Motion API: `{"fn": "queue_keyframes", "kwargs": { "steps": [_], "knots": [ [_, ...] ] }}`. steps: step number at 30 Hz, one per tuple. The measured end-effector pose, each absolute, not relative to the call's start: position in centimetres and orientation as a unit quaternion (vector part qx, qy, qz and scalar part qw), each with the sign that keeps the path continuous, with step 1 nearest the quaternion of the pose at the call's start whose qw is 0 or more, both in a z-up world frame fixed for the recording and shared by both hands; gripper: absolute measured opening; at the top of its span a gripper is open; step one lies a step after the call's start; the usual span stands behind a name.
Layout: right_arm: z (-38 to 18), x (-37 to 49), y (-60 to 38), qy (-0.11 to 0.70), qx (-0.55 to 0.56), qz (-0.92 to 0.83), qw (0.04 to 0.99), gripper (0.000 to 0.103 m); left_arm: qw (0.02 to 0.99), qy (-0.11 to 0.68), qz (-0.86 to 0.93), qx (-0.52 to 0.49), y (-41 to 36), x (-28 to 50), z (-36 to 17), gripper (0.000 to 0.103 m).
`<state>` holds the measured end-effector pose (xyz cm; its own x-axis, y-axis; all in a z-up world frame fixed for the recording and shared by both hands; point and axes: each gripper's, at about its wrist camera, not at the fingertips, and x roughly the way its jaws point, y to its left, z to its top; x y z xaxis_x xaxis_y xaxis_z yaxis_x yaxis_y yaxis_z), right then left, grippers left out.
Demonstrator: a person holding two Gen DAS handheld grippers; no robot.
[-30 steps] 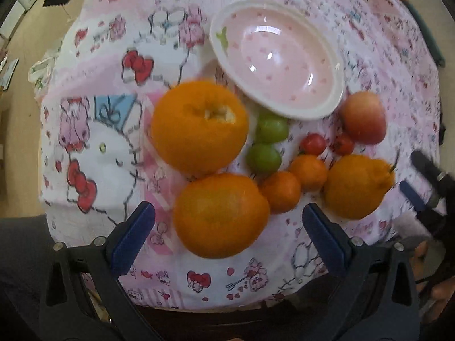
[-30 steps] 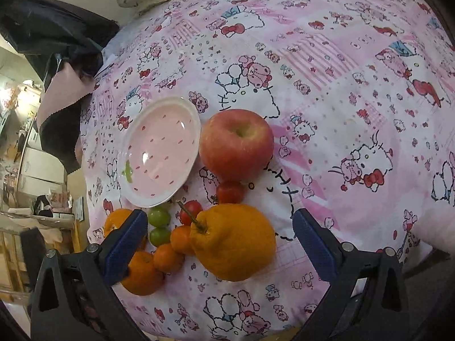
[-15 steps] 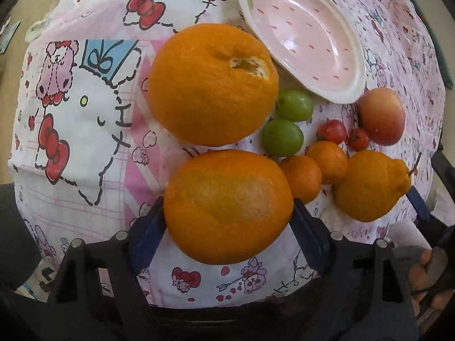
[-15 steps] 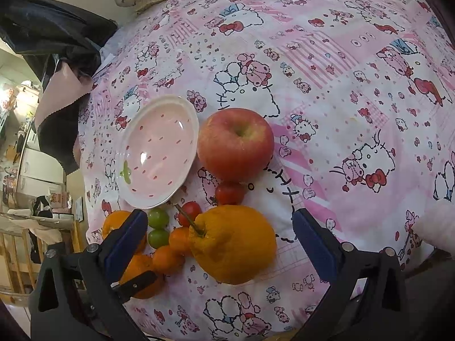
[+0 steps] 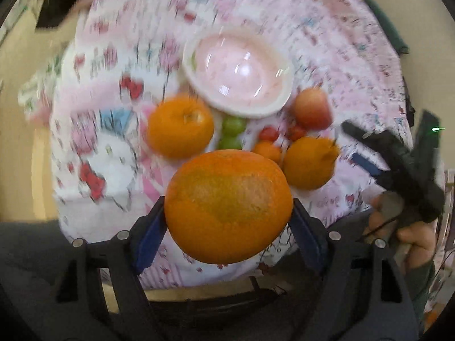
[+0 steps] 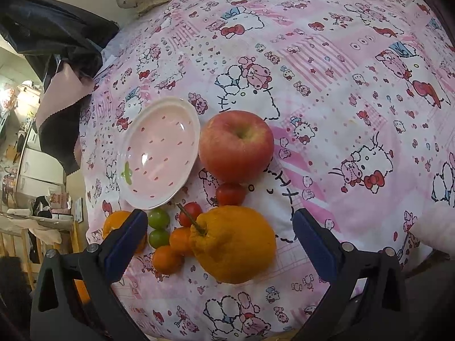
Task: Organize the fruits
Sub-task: 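Lift the large orange with the left tool while the right tool grasps the bumpy stemmed orange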
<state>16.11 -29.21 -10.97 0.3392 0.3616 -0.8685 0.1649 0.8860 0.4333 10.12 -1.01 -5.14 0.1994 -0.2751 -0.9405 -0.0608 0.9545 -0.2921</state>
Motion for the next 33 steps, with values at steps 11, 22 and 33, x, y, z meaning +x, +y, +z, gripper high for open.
{"fn": "queue_keyframes", "kwargs": {
  "steps": [11,22,33],
  "knots": [
    [-11.7,16.0,-30.6,0.585,0.248,0.038,0.771,0.103,0.807,0.583,-0.064,-0.062,0.5,15.4,-4.9,0.079],
    [-15.9,16.5,-26.2,0.672,0.150,0.060,0.723,0.092,0.797,0.594,-0.069,-0.087,1.3,14.6,-7.0,0.079],
    [-16.0,15.8,-25.3,0.673,0.111,0.083,0.726,0.081,0.810,0.576,-0.072,-0.085,1.2,14.3,-6.2,0.079]
  ]
}}
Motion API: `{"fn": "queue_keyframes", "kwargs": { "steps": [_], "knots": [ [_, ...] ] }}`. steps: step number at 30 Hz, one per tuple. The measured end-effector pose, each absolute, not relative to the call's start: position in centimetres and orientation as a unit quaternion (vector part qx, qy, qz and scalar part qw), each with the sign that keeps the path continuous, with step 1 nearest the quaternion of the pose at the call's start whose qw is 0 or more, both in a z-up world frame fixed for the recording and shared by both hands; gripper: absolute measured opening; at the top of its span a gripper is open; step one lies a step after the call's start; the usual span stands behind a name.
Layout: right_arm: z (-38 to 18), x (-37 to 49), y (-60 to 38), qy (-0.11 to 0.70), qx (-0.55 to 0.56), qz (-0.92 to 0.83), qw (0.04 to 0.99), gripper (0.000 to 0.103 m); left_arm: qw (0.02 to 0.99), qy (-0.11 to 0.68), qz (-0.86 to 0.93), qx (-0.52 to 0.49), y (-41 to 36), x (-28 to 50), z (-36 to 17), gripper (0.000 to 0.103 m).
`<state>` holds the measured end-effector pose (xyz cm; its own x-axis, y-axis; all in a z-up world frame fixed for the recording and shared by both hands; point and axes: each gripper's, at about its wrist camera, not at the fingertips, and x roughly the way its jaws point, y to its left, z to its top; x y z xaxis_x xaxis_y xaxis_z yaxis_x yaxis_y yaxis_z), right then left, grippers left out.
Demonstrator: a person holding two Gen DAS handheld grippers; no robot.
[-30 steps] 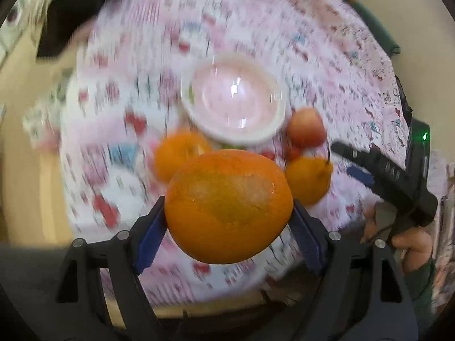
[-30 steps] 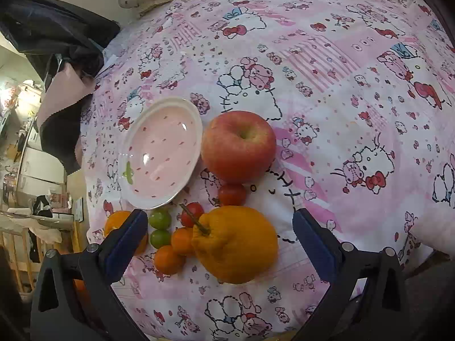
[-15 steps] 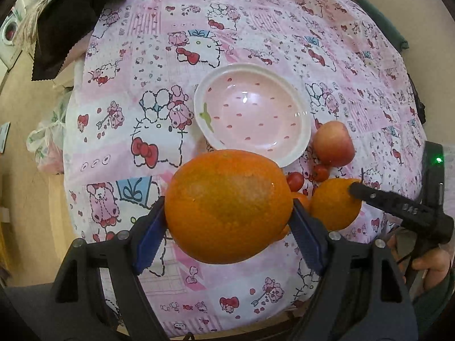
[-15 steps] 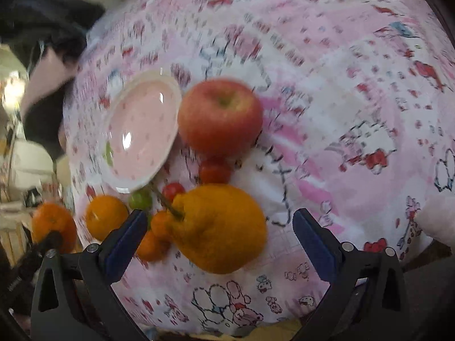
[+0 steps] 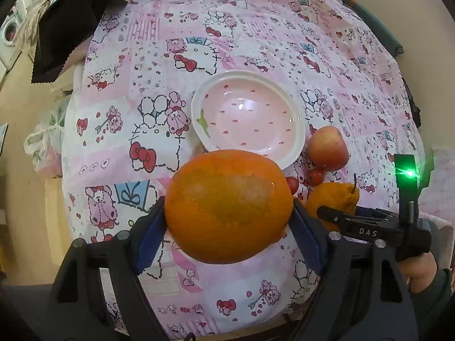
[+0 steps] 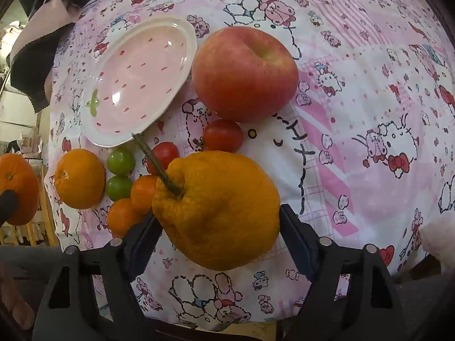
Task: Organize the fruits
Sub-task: 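Lift the large orange with the left tool while the right tool grasps the bumpy stemmed orange, then carry the bumpy orange with the right tool onto the pink plate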
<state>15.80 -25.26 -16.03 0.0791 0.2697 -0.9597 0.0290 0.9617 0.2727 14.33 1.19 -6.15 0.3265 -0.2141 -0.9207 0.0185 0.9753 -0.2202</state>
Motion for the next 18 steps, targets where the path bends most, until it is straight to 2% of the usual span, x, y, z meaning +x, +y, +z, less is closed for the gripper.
{"fn": "queue_keyframes", "kwargs": {
  "steps": [9,18],
  "knots": [
    [-12.8,14.4,-26.5,0.626,0.129,0.102,0.762,0.079,0.803,0.582,-0.065,-0.110,1.7,14.0,-6.6,0.079],
    [-8.1,13.4,-28.1,0.542,0.224,0.174,0.791,0.079,0.826,0.555,-0.059,-0.085,1.6,13.6,-5.8,0.079]
  ]
}}
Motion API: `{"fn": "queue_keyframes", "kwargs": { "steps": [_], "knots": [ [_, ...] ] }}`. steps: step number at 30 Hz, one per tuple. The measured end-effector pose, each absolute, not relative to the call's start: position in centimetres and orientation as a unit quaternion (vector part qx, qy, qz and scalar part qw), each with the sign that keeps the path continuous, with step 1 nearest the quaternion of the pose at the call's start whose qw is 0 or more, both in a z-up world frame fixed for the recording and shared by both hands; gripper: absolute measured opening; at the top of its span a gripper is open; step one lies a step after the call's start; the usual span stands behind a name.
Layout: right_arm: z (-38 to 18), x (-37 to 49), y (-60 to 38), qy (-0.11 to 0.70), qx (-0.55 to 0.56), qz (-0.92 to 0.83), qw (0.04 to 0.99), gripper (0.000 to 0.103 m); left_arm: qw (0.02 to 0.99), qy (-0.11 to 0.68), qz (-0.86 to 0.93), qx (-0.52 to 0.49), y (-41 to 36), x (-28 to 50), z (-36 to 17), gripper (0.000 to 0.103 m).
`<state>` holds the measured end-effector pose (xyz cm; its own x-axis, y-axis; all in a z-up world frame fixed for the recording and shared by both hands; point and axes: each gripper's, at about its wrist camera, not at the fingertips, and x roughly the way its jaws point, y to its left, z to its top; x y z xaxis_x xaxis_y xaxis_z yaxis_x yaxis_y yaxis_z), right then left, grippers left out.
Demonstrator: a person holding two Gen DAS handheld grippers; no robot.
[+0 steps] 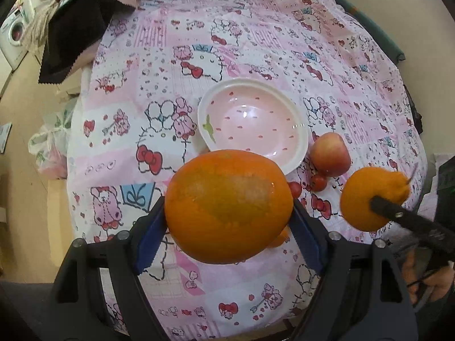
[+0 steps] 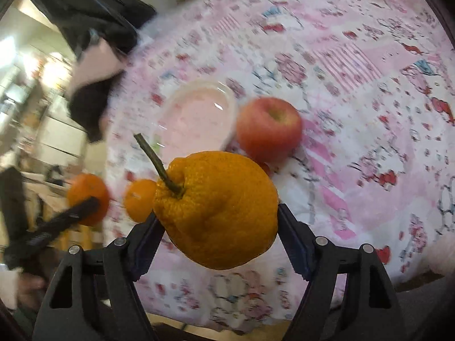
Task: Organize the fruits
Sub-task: 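Carry the bumpy orange with the right tool onto the pink plate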
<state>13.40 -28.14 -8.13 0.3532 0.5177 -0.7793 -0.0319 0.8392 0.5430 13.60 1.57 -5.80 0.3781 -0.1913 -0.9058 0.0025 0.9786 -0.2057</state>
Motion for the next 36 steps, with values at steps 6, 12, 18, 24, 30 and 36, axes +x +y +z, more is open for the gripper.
{"fn": "queue_keyframes", "kwargs": {
  "steps": [6,12,18,24,30,36],
  "knots": [
    [-6.1,14.2,-27.8,0.498,0.265,0.212,0.798,0.079,0.842,0.532,-0.056,-0.076,1.7,13.6,-4.9,0.079],
    [-4.3,16.6,-26.9,0.472,0.271,0.235,0.806,0.079,0.852,0.517,-0.056,-0.062,1.5,14.6,-3.5,0.079],
    [-3.2,20.9,-25.4,0.473,0.247,0.235,0.812,0.079,0.847,0.525,-0.065,-0.048,0.8,18.2,-2.6,0.079],
    [-3.2,25.0,-24.8,0.473,0.228,0.229,0.820,0.079,0.845,0.529,-0.074,-0.019,-0.7,21.9,-3.4,0.079],
    [-5.5,28.5,-24.5,0.491,0.218,0.214,0.816,0.079,0.838,0.540,-0.077,-0.024,-2.1,25.5,-6.0,0.079],
    [-9.2,31.6,-23.4,0.528,0.206,0.202,0.799,0.079,0.828,0.553,-0.090,0.000,-3.7,28.2,-8.9,0.079]
  ]
}}
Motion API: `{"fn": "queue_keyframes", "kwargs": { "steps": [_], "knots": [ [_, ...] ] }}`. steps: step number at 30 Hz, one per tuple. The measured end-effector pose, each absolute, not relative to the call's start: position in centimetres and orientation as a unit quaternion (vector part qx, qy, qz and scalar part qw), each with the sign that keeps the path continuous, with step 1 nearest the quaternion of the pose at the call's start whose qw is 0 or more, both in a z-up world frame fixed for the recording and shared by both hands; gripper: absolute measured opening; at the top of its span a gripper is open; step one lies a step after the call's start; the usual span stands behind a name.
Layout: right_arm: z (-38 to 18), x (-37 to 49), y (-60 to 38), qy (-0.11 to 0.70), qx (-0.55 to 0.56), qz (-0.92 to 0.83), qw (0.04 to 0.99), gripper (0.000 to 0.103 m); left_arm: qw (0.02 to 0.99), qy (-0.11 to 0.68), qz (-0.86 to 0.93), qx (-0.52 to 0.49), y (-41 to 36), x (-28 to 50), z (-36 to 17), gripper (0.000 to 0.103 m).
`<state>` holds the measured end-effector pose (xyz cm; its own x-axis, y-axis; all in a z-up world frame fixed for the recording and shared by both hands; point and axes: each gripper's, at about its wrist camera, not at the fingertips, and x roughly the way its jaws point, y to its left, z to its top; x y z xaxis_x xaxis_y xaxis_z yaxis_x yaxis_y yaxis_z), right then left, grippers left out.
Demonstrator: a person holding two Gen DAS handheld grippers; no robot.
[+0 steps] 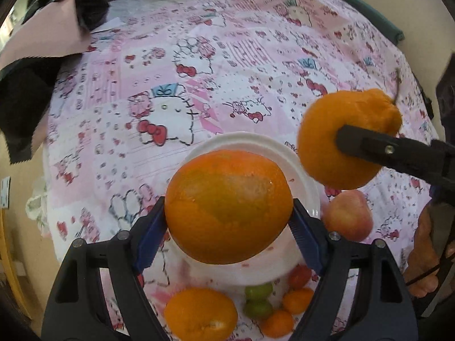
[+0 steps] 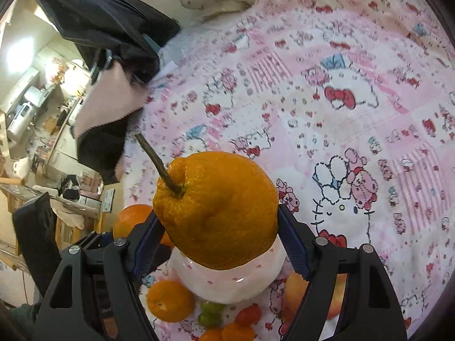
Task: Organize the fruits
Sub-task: 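Carry the bumpy orange with the right tool onto the pink plate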
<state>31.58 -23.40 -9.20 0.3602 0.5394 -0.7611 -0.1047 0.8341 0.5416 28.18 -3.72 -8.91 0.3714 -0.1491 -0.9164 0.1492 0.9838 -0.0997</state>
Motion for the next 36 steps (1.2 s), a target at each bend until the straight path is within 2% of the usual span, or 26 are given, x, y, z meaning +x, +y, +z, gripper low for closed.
{"fn": "queue_keyframes", "kwargs": {
  "steps": [12,18,36],
  "knots": [
    [-14.0,33.9,-19.0,0.574,0.124,0.184,0.789,0.079,0.816,0.569,-0.060,0.083,-4.0,30.8,-13.5,0.079],
    [-16.2,34.2,-19.5,0.591,0.152,0.184,0.770,0.079,0.811,0.577,-0.056,0.085,-3.4,31.9,-15.1,0.079],
    [-16.7,34.1,-18.3,0.588,0.133,0.182,0.777,0.085,0.807,0.572,-0.072,0.131,-5.3,31.5,-16.5,0.081]
  ]
}}
